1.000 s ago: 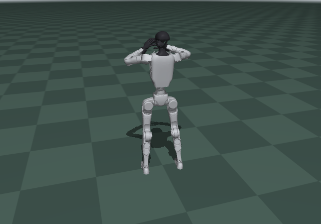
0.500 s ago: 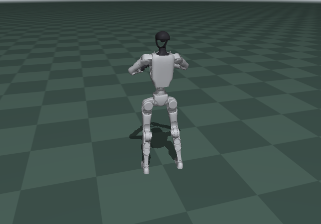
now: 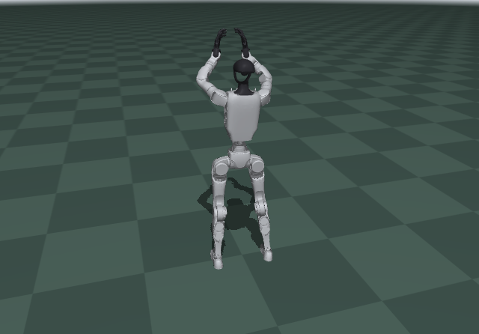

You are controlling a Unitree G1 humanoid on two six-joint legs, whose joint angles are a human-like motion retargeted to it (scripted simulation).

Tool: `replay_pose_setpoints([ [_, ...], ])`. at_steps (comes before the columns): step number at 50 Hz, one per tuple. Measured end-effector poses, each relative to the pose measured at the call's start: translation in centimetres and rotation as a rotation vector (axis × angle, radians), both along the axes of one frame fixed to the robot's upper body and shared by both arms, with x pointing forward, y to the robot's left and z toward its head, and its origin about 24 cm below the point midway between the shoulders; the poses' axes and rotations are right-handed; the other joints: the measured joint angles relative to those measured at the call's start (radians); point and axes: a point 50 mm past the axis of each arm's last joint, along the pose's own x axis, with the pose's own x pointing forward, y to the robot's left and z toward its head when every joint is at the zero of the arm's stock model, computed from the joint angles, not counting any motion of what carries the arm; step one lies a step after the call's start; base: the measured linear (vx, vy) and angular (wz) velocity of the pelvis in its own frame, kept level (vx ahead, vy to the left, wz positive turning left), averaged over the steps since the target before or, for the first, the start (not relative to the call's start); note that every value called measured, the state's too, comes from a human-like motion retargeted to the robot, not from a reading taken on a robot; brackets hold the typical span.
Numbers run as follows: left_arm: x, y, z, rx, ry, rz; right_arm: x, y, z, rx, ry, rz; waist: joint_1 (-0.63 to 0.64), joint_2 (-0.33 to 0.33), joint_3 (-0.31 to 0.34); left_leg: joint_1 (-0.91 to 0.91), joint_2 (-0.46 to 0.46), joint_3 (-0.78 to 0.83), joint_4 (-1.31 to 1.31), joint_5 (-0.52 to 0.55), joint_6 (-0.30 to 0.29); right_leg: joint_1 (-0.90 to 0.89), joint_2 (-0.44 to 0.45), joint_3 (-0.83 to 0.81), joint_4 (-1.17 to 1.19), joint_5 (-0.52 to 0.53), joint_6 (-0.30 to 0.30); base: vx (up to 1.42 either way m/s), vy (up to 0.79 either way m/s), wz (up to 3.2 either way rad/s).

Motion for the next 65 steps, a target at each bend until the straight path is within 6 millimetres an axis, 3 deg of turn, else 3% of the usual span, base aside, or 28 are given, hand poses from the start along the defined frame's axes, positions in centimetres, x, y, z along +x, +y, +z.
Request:
replay_pose_setpoints([
  [5, -0.2, 1.7, 7.3, -0.109, 0.046, 0.212, 0.6, -1.7, 7.2, 0.197, 0.201, -0.075, 0.006, -0.006, -0.032, -0.030, 0.015, 0.012, -0.004, 0.008, -0.015, -0.032, 0.015, 0.002, -0.010, 0.014, 0.001, 0.00, 0.00, 0.00],
  [9, -1.1, 2.2, 9.2, -0.153, 0.128, 0.236, -0.1, -3.0, 8.9, 0.265, 0.335, -0.033, 0.016, -0.016, -0.061, -0.052, 0.023, 0.018, -0.007, 0.014, -0.018, -0.053, 0.023, 0.003, -0.019, 0.023, 0.001, 0.00, 0.00, 0.00],
  [13, -1.5, 1.1, 9.5, -0.099, 0.119, 0.214, -0.6, -1.6, 9.1, 0.174, 0.314, 0.003, 0.019, -0.023, -0.079, -0.063, 0.023, 0.019, -0.009, 0.016, -0.012, -0.065, 0.024, 0.004, -0.023, 0.027, 0.001, 0.00, 0.00, 0.00],
  [18, -0.7, 0.4, 8.6, -0.075, 0.123, 0.278, 0.4, -0.7, 8.0, 0.103, 0.312, -0.013, 0.025, -0.028, -0.096, -0.059, 0.024, 0.019, -0.008, 0.014, -0.008, -0.063, 0.025, 0.006, -0.020, 0.023, 0.001, 0.00, 0.00, 0.00],
  [24, 0.4, 0.8, 7.6, -0.098, 0.154, 0.387, 1.7, -1.4, 7.0, 0.165, 0.330, -0.135, 0.027, -0.029, -0.096, -0.038, 0.022, 0.019, -0.006, 0.007, -0.005, -0.046, 0.023, 0.006, -0.011, 0.015, 0.001, 0.00, 0.00, 0.00],
  [30, 0.6, 1.6, 7.4, -0.034, 0.128, 0.427, 2.3, -2.2, 6.5, 0.177, 0.336, -0.125, 0.022, -0.027, -0.091, -0.020, 0.022, 0.021, -0.004, 0.001, -0.009, -0.031, 0.022, 0.007, -0.004, 0.009, 0.001, 0.00, 0.00, 0.00],
  [37, 0.1, 2.3, 7.8, -0.063, 0.110, 0.334, 2.2, -3.5, 6.7, 0.206, 0.334, -0.085, 0.018, -0.025, -0.089, -0.015, 0.021, 0.023, -0.004, 0.000, -0.011, -0.027, 0.021, 0.008, -0.003, 0.009, 0.001, 0.00, 0.00, 0.00],
  [42, -0.5, 1.6, 7.5, 0.005, 0.040, 0.245, 1.4, -3.3, 6.8, 0.167, 0.255, -0.049, 0.019, -0.021, -0.083, -0.013, 0.021, 0.023, -0.005, -0.001, -0.015, -0.024, 0.021, 0.009, -0.006, 0.010, 0.001, 0.00, 0.00, 0.00],
  [45, -0.9, 0.8, 6.6, 0.087, -0.017, 0.198, 0.7, -2.6, 6.2, 0.077, 0.163, -0.061, 0.020, -0.018, -0.076, -0.010, 0.021, 0.023, -0.004, -0.002, -0.016, -0.020, 0.021, 0.009, -0.007, 0.010, 0.001, 0.00, 0.00, 0.00],
  [49, -1.4, -0.7, 3.7, 0.202, -0.058, 0.089, -0.1, -1.6, 3.9, -0.109, 0.019, -0.143, 0.024, -0.014, -0.061, -0.001, 0.020, 0.021, -0.005, -0.004, -0.014, -0.011, 0.021, 0.009, -0.005, 0.008, 0.001, 0.00, 0.00, 0.00],
  [58, -3.1, -2.7, -6.5, 0.429, 0.019, -0.184, -2.3, 0.6, -4.8, -0.583, -0.270, -0.330, 0.030, -0.006, -0.017, 0.018, 0.018, 0.024, -0.005, -0.009, 0.002, -0.011, 0.020, 0.020, 0.023, -0.007, 0.001, 0.00, 0.00, 0.00],
  [65, -4.5, -1.5, -12.7, 0.448, 0.032, -0.157, -4.6, 0.7, -10.0, -0.827, -0.698, -0.610, 0.017, -0.003, 0.033, 0.045, 0.003, 0.021, -0.005, -0.013, 0.020, 0.023, 0.006, 0.028, 0.009, -0.013, 0.001, 0.00, 0.00, 0.00],
])
